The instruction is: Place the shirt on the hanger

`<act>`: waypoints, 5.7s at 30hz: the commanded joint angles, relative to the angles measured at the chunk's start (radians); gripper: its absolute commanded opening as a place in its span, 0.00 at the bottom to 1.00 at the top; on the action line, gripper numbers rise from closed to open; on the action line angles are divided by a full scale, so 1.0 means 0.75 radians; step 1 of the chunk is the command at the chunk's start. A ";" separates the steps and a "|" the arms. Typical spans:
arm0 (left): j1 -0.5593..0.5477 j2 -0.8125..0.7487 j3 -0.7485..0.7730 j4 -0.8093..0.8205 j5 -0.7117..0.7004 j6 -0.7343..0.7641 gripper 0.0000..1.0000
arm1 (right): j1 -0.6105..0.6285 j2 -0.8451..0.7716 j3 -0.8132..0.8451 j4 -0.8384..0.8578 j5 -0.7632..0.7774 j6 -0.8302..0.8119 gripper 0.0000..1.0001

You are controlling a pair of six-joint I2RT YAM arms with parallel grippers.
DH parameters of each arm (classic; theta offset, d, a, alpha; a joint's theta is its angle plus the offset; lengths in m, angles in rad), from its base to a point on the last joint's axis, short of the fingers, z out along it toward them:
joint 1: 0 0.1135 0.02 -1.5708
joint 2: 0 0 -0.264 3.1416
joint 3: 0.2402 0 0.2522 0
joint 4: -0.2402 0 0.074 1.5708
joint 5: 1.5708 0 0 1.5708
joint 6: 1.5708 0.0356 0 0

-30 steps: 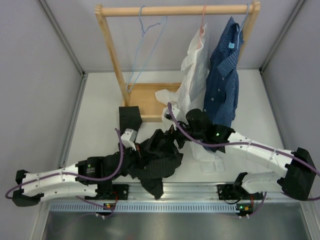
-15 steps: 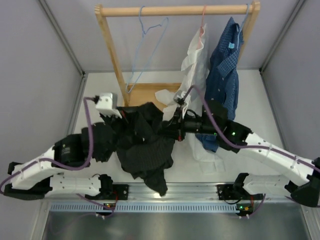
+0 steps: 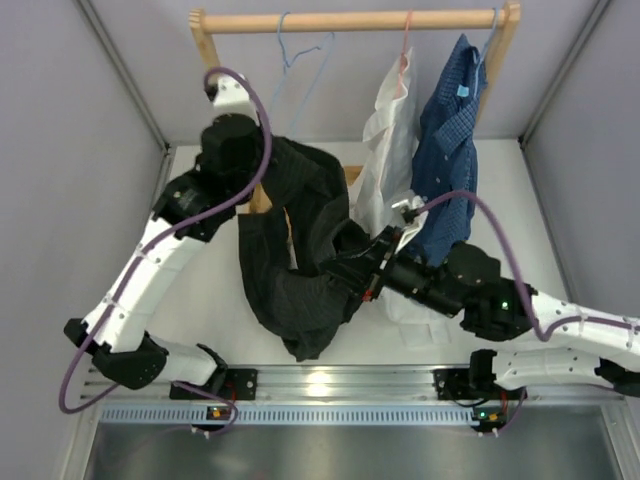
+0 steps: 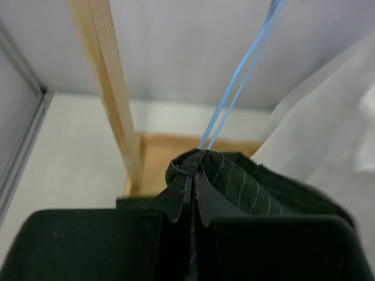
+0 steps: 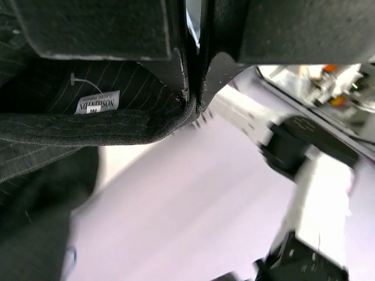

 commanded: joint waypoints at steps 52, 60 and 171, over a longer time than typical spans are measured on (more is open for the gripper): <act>-0.020 -1.287 -1.764 0.718 1.417 -0.288 0.98 | -0.235 0.376 -0.028 0.000 0.281 0.078 0.00; -0.022 -1.113 -1.801 0.727 1.124 -0.320 0.89 | -0.237 0.411 0.060 0.045 0.154 0.101 0.00; 0.107 -0.712 -1.289 0.170 0.714 -0.332 0.79 | -0.520 0.563 0.034 -0.358 0.171 0.086 0.00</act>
